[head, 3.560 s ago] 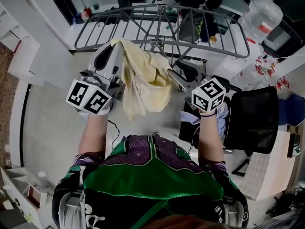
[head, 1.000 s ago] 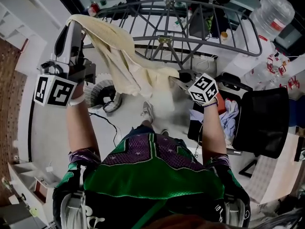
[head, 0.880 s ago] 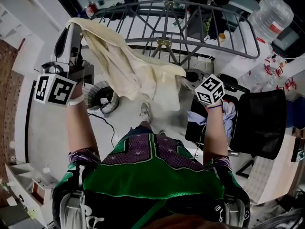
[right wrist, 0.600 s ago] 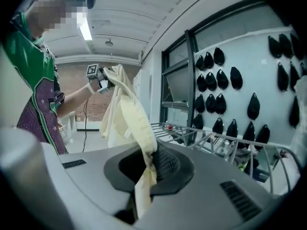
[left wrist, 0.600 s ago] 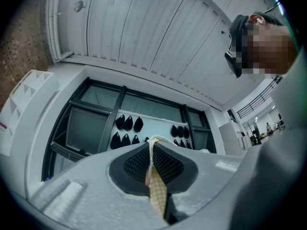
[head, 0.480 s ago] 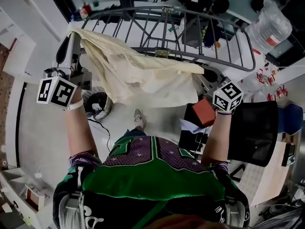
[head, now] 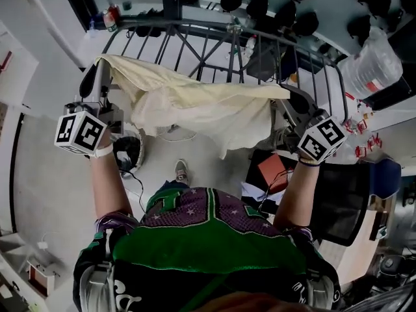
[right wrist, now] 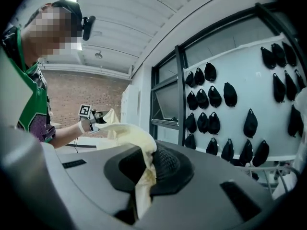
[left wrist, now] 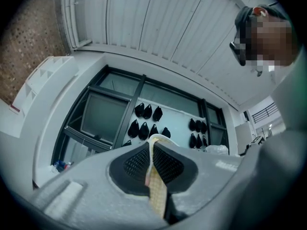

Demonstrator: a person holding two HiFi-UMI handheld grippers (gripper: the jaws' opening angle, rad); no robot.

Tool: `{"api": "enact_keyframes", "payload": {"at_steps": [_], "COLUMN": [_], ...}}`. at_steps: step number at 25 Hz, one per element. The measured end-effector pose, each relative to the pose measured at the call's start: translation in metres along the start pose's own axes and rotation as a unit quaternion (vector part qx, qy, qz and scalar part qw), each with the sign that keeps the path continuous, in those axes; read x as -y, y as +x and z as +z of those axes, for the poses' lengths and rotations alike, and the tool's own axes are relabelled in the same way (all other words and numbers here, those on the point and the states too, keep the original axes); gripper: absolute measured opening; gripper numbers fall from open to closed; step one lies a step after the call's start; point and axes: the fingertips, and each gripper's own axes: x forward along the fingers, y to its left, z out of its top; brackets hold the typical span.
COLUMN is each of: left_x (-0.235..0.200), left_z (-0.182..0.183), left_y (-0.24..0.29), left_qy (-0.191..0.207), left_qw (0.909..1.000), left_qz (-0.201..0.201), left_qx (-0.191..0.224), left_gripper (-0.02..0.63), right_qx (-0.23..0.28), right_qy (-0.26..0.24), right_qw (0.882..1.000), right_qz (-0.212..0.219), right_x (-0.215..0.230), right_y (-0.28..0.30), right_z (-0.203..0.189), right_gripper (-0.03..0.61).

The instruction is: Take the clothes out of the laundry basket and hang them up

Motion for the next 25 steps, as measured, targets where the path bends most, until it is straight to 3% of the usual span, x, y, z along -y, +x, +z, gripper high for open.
{"api": "enact_keyframes", "payload": {"at_steps": [12,25], "left_x": [-0.119,-0.171], "left_z": [-0.017,-0.03], "left_y": [0.062,0.084], "left_qy": [0.001,0.005], "left_qw": [0.9993,0.9968], "left_qz": [0.031,0.071], "left_qx": [-0.02,-0.036], "left_gripper": [0.025,0.025], "right_qx": [-0.007,0.0], "right_qy": [-0.017,-0.025], "right_qw": [0.999,0.998], "right_qz": [-0.032,-0.056], "right_x": [0.05,0.096], "right_y": [0.131,0.201], "right_z": [0.043,0.064], "right_gripper": [0.012,0.012]}}
